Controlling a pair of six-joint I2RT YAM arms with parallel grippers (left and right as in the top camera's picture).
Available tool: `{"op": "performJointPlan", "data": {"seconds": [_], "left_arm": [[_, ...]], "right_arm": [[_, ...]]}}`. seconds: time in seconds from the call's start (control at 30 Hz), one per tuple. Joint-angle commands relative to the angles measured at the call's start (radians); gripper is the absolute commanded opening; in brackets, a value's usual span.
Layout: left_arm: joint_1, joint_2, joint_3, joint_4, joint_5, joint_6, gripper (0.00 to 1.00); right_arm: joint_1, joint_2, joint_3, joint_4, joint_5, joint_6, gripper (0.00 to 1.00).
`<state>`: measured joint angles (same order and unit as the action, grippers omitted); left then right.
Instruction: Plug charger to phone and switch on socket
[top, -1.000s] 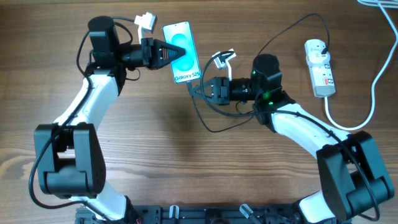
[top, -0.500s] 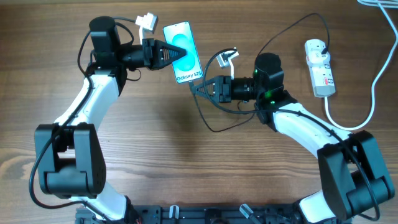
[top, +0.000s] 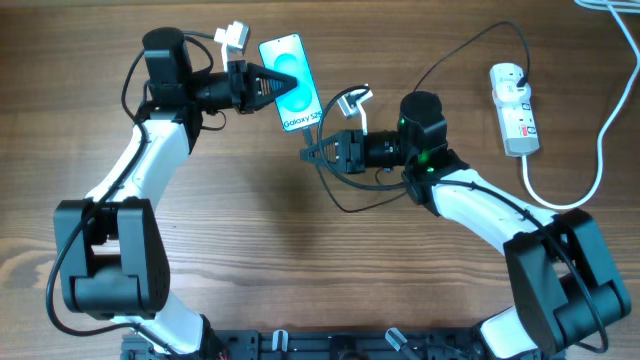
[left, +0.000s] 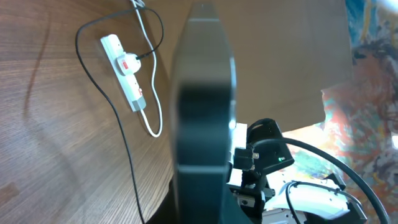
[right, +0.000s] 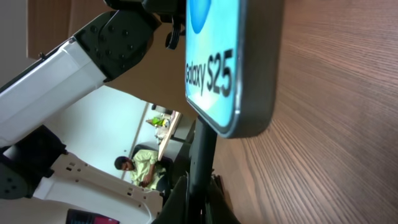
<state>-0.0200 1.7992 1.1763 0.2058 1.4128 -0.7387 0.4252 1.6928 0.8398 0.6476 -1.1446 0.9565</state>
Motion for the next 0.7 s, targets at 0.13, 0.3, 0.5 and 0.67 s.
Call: {"op": "performJointPlan", "data": {"seconds": [0.13, 0.3, 0.5, 0.67], "left_arm": [[-0.05, -0.011, -0.001, -0.045, 0.165, 0.081, 0.04], [-0.055, -0.011, -0.033, -0.235, 0.164, 0.239, 0.04], [-0.08, -0.011, -0.033, -0.29, 0.165, 0.291, 0.04], [-0.09, -0.011, -0.034, -0.316, 0.165, 0.296, 0.04]], "right_arm": [[-0.01, 0.005, 0.043, 0.047, 0.091, 0.012, 0.05], [-0.014, 0.005, 0.06, 0.047, 0.102, 0.013, 0.05], [-0.013, 0.005, 0.066, 0.043, 0.126, 0.014, 0.05], [-0.014, 0.005, 0.07, 0.043, 0.132, 0.015, 0.04]]}}
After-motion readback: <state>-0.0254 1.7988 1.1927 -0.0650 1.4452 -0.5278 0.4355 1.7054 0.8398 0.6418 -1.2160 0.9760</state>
